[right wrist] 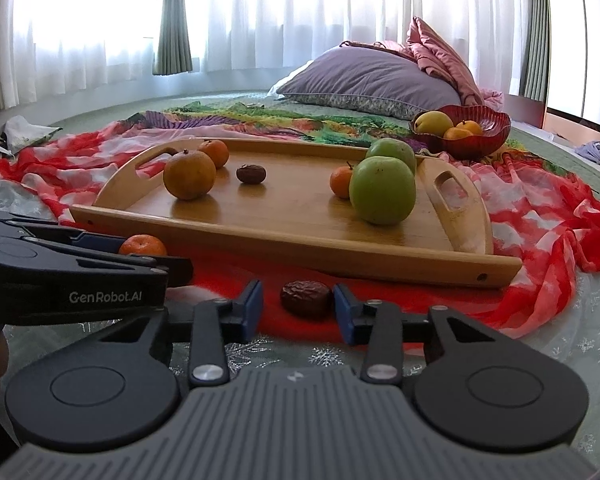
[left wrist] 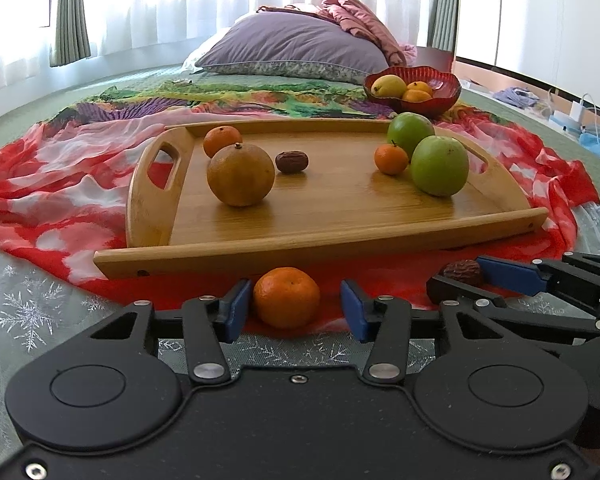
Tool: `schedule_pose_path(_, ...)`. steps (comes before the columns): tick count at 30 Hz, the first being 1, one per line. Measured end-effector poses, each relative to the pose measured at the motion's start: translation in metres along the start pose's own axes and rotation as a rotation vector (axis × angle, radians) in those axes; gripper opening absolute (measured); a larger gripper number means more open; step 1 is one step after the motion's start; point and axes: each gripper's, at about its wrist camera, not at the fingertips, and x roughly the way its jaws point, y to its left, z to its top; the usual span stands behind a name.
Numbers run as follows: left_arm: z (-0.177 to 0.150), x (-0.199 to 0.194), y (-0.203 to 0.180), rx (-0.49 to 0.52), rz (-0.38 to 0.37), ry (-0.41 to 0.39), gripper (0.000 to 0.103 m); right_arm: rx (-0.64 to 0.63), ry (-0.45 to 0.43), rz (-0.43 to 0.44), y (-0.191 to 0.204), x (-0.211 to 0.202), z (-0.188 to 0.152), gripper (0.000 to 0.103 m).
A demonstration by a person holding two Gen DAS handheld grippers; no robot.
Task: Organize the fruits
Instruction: 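Grasp a small orange with the left tool while the right tool grasps a brown date, then lower the small orange onto the tray with the left tool while the right tool places the date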
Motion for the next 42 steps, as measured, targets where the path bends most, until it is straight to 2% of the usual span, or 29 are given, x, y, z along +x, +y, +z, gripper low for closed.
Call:
schedule_pose_path(9, -0.001, -0.001, 0.000, -0.004, 0.000, -0.003, 0.044, -0.009, 0.010, -0.011, 0.003, 0.003, 0.001, 0.042)
schedule_pose_path(16, -0.001, -0.005, 0.003, -0.014, 0.006, -0.017, 0.033, -0.002, 0.012, -0.014, 0.004, 0.004, 0.002, 0.041)
schedule_pose_path(29, 0.003, -0.016, 0.001, -0.004, 0.009, -0.057, 0.032, 0.002, 0.012, -0.031, 0.005, 0.004, 0.007, 0.034)
schedule_pose_path(42, 0.038, -0.021, 0.009, -0.013, 0.017, -0.122, 0.032, 0.002, -0.066, -0.062, -0.003, -0.001, 0.035, 0.034)
